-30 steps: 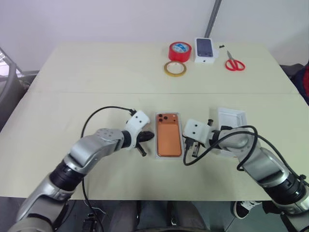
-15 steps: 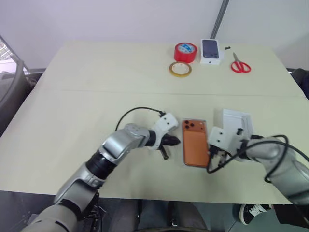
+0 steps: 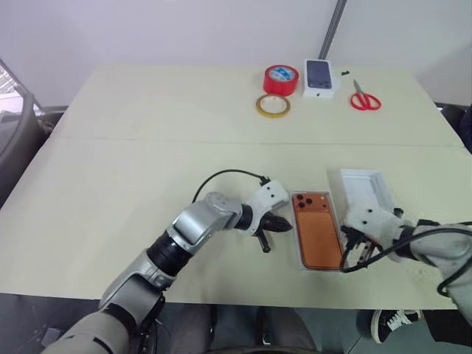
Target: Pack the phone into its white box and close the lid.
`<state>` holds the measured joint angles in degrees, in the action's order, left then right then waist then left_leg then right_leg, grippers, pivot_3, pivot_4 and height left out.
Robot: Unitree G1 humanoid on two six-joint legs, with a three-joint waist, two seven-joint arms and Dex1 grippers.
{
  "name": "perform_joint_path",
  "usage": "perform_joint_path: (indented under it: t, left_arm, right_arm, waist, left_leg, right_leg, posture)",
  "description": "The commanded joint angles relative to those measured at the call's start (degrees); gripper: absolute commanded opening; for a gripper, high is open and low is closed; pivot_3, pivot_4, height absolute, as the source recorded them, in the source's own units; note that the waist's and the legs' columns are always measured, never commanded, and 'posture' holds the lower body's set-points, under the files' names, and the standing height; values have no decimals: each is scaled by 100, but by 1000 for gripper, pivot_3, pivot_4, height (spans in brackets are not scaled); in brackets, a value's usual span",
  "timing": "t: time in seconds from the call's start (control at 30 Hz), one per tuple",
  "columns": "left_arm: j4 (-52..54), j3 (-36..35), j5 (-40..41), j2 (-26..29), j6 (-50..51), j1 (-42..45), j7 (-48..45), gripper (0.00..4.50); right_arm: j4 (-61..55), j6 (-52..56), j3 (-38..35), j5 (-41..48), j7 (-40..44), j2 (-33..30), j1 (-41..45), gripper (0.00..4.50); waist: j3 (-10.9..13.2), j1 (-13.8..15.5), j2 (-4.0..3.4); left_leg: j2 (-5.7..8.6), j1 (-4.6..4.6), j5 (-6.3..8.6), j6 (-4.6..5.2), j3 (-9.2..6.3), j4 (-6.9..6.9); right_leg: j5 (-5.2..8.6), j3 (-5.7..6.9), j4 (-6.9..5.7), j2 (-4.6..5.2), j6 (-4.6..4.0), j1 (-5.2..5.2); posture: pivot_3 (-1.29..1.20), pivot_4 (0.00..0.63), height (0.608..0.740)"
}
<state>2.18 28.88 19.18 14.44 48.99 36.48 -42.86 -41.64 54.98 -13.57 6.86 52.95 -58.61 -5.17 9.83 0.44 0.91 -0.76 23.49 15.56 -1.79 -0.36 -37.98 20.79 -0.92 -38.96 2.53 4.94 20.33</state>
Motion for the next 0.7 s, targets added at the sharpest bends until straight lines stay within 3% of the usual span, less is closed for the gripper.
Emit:
perform_joint_path:
  t: [0.03, 0.1, 0.3, 0.47, 0.63, 0.7]
  left_arm:
    - [529, -601, 110, 440, -400, -257, -249, 103]
    - [701, -850, 170, 636, -639, -445, -363, 103]
    - [1287, -1260, 6, 1261, -2200, -1173, -974, 103]
    - [1612, -1414, 6, 1709, -3060, -1661, -1449, 103]
    - [1857, -1511, 185, 1785, -3272, -1841, -1597, 103]
    - [1883, -1526, 208, 1752, -3254, -1841, -1598, 103]
  right_arm:
    - [-182, 855, -815, 642, 124, 39, 494, 1905]
    - [51, 1483, -735, 774, -110, 62, 872, 2910]
    - [944, 2754, -138, 940, -981, 766, 2046, 2910]
    - [1386, 3117, 180, 941, -1503, 1012, 2222, 2910]
    - [1607, 3407, 238, 932, -1991, 1358, 2296, 2910]
    - [1559, 3501, 205, 1004, -2053, 1401, 2328, 2081]
  waist:
    - [-2, -31, -6]
    - [-2, -50, -9]
    - [1, 8, -11]
    - [2, 25, -14]
    - [1, 9, -16]
    - [0, 4, -17]
  left_leg:
    - [-3, -3, 0, 0, 0, 3]
    - [-5, -6, 0, -1, 0, 6]
    - [-1, -2, -1, -1, 3, 5]
    - [0, 4, 0, 0, 5, 7]
    - [-1, 4, 1, 3, 5, 7]
    - [-1, 2, 1, 3, 6, 7]
  right_leg:
    - [0, 0, 0, -1, 0, 1]
    - [0, -1, -2, -2, -1, 0]
    - [0, 0, 1, 10, -1, 2]
    - [0, 0, 2, 13, -1, 8]
    - [0, 1, 0, 13, -1, 8]
    - [0, 1, -1, 11, -1, 7]
  posture:
    - [0, 150, 740]
    - [0, 150, 740]
    - [0, 150, 740]
    - [0, 150, 740]
    - [0, 150, 740]
    - [0, 150, 740]
